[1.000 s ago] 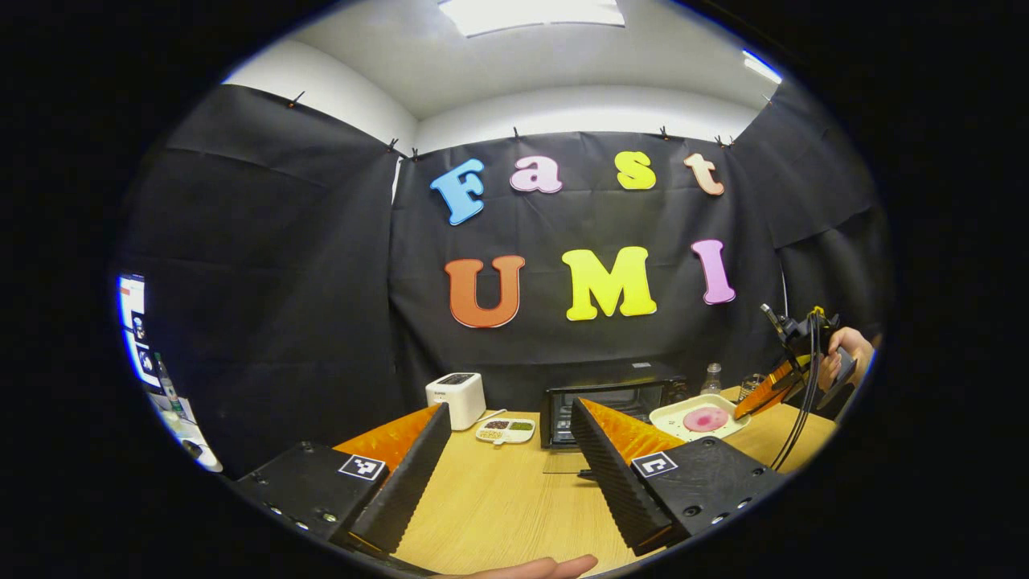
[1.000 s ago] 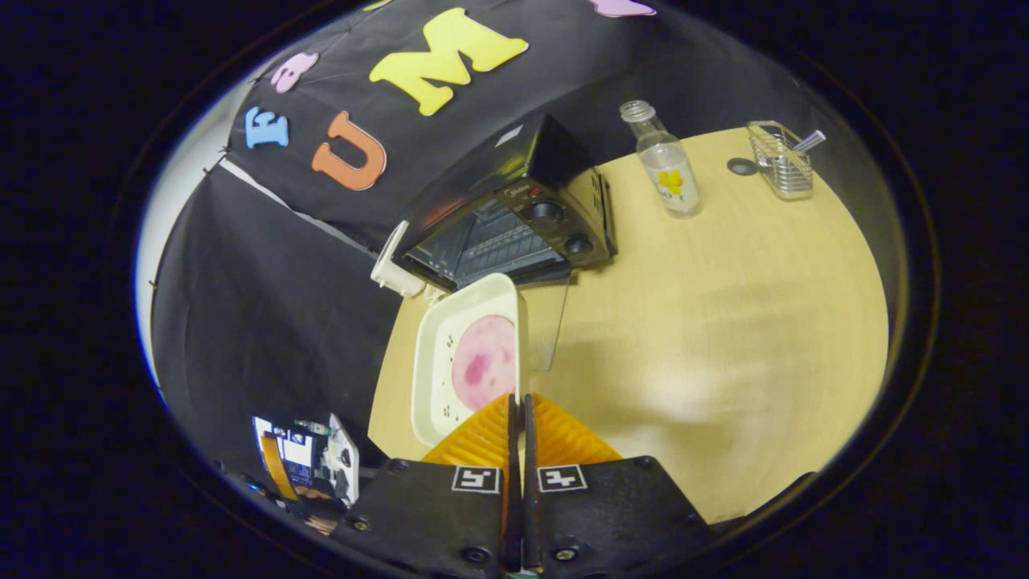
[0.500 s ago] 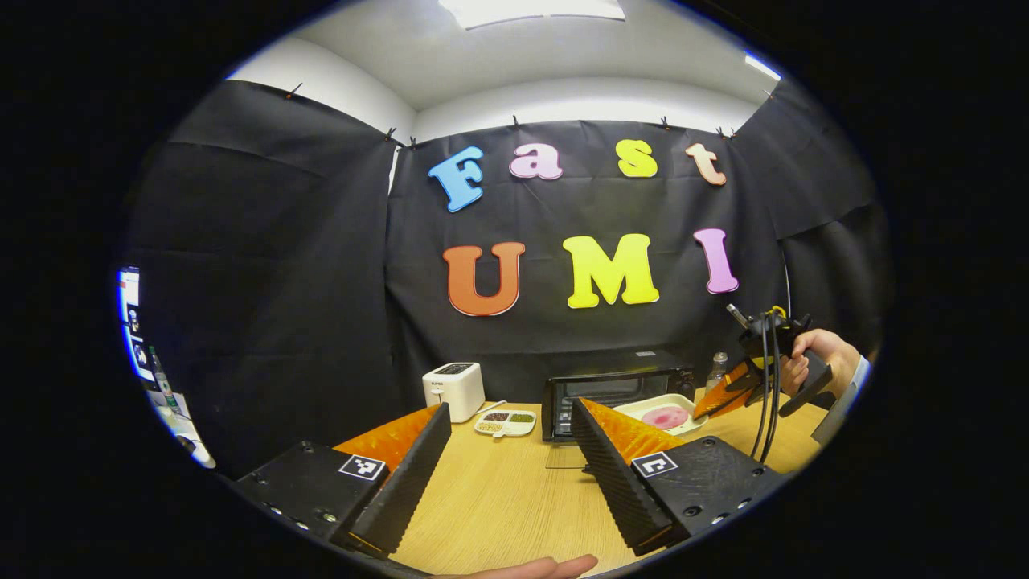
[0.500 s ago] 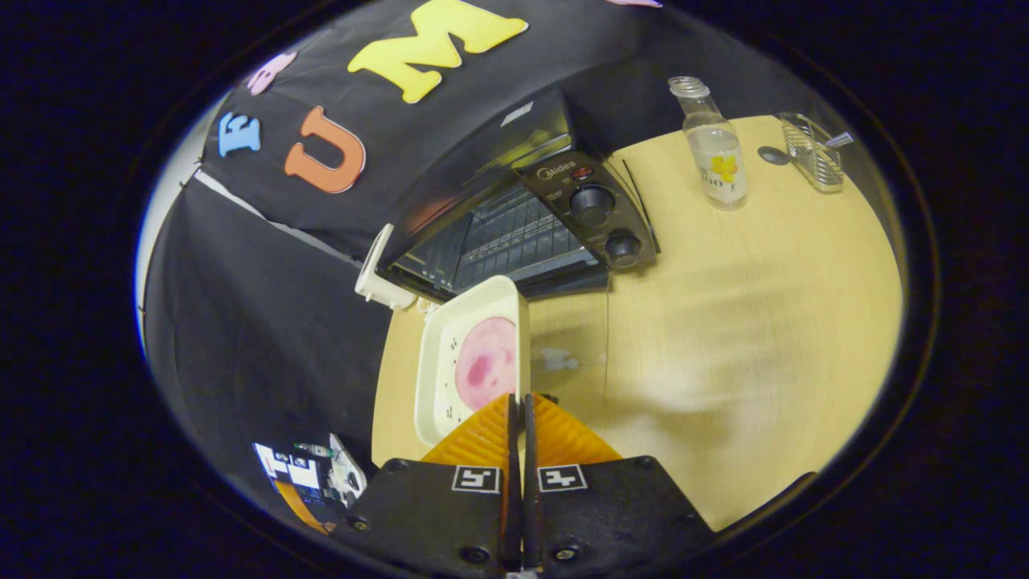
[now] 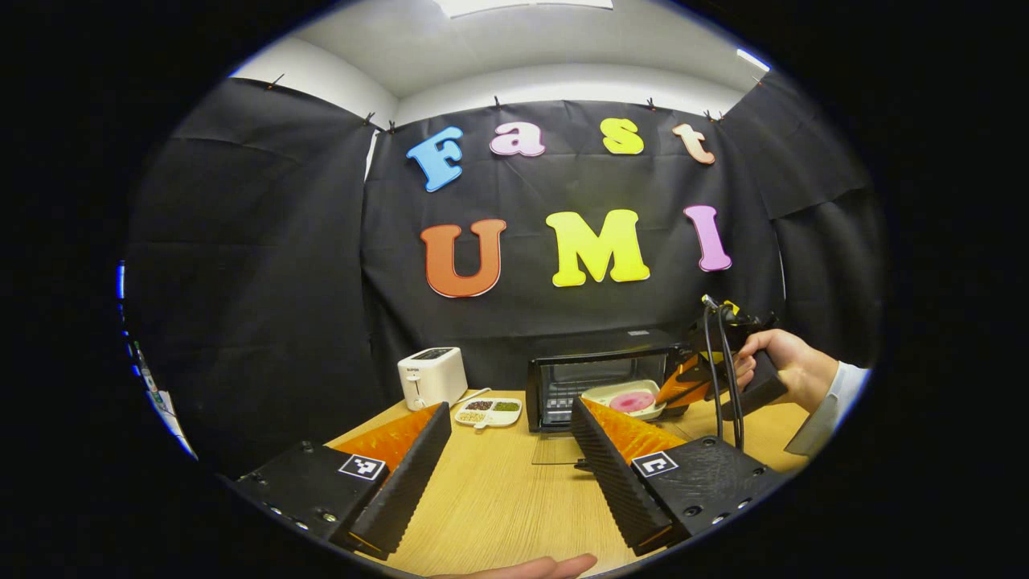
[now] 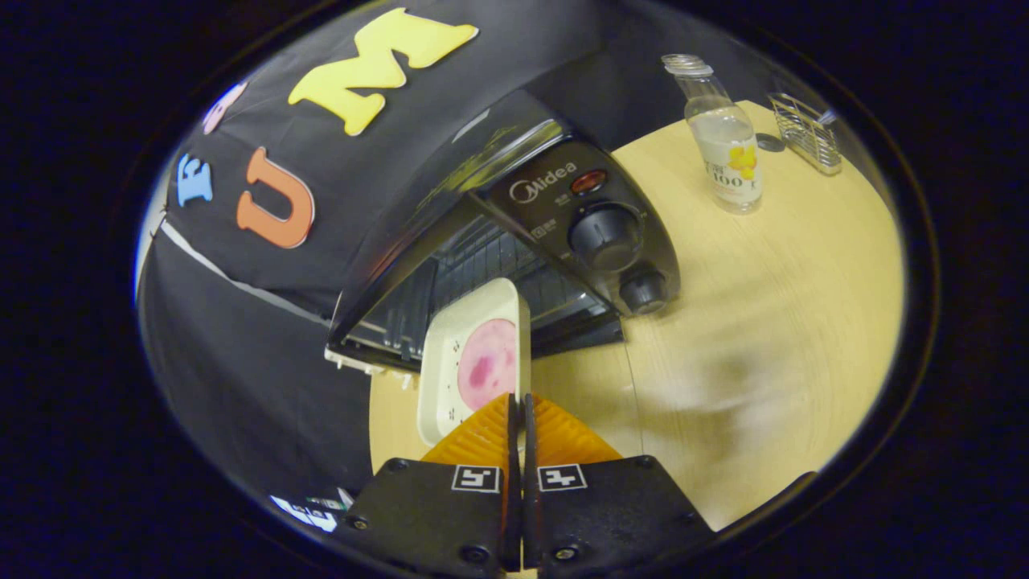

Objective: Open the electric oven with the left hand, put the food in, and close the electric oven.

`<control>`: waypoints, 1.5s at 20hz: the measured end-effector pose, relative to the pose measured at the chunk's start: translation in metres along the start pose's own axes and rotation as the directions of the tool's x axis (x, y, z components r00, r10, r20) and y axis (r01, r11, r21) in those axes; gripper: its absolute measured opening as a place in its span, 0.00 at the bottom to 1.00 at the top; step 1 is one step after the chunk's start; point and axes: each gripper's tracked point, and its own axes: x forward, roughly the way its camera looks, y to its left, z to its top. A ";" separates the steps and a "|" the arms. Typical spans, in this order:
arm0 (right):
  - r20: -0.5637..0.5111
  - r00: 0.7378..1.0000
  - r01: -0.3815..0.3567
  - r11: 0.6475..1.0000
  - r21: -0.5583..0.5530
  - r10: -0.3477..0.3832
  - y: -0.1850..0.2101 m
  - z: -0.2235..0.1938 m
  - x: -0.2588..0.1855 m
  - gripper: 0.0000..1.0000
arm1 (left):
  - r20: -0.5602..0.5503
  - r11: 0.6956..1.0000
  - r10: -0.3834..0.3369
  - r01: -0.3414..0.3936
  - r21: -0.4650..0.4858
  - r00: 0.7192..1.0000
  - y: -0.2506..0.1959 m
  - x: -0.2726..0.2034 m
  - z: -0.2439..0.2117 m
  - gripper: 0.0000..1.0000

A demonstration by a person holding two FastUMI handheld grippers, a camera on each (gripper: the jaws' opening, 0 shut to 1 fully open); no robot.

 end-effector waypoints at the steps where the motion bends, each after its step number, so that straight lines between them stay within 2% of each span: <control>1: 0.025 1.000 0.008 1.000 0.027 -0.009 0.000 0.006 0.008 0.01 | 0.001 1.000 0.006 -0.006 0.001 1.000 0.002 0.002 -0.003 0.95; 4: 0.093 0.994 0.051 0.995 0.082 -0.059 -0.003 0.019 0.033 0.04 | -0.008 1.000 0.020 -0.020 -0.011 1.000 0.009 0.007 -0.013 0.95; 8: 0.174 0.984 0.015 0.987 0.161 -0.043 0.009 0.022 0.054 0.05 | -0.012 0.998 -0.015 0.015 -0.060 1.000 0.012 0.008 -0.018 0.95; 12: 0.261 0.963 0.008 0.976 0.217 -0.065 0.014 0.027 0.069 0.05 | -0.012 0.996 -0.022 0.021 -0.082 1.000 0.016 0.008 -0.026 0.95; 16: 0.373 0.926 -0.022 0.974 0.227 -0.066 0.030 0.037 0.076 0.06 | -0.033 0.997 -0.018 0.015 -0.073 0.999 0.023 0.011 -0.038 0.96; 19: 0.472 0.880 -0.020 0.990 0.139 -0.049 0.047 0.054 0.079 0.07 | -0.045 0.996 -0.033 0.029 -0.085 0.998 0.021 0.010 -0.043 0.95; 20: 0.505 0.862 -0.006 0.996 0.089 -0.040 0.052 0.059 0.079 0.02 | -0.052 0.996 -0.035 0.031 -0.081 0.998 0.021 0.011 -0.047 0.95; 21: 0.538 0.842 0.021 0.999 0.040 -0.039 0.053 0.064 0.076 0.04 | -0.055 0.997 -0.033 0.029 -0.074 0.998 0.022 0.010 -0.049 0.95; 22: 0.570 0.821 0.045 0.999 0.002 -0.038 0.056 0.070 0.074 0.00 | -0.057 0.998 -0.033 0.029 -0.062 0.998 0.022 0.009 -0.049 0.96; 24: 0.598 0.800 0.094 0.995 -0.035 -0.054 0.051 0.070 0.072 0.04 | -0.061 0.999 -0.030 0.028 -0.040 0.998 0.023 0.009 -0.052 0.95; 26: 0.577 0.814 0.114 0.993 -0.034 -0.074 0.045 0.061 0.074 0.04 | -0.064 0.999 -0.034 0.031 -0.035 0.997 0.022 0.009 -0.053 0.95; 30: 0.540 0.839 0.097 0.995 -0.030 -0.066 0.038 0.041 0.069 0.04 | -0.063 0.998 -0.051 0.049 -0.040 0.997 0.017 0.008 -0.050 0.95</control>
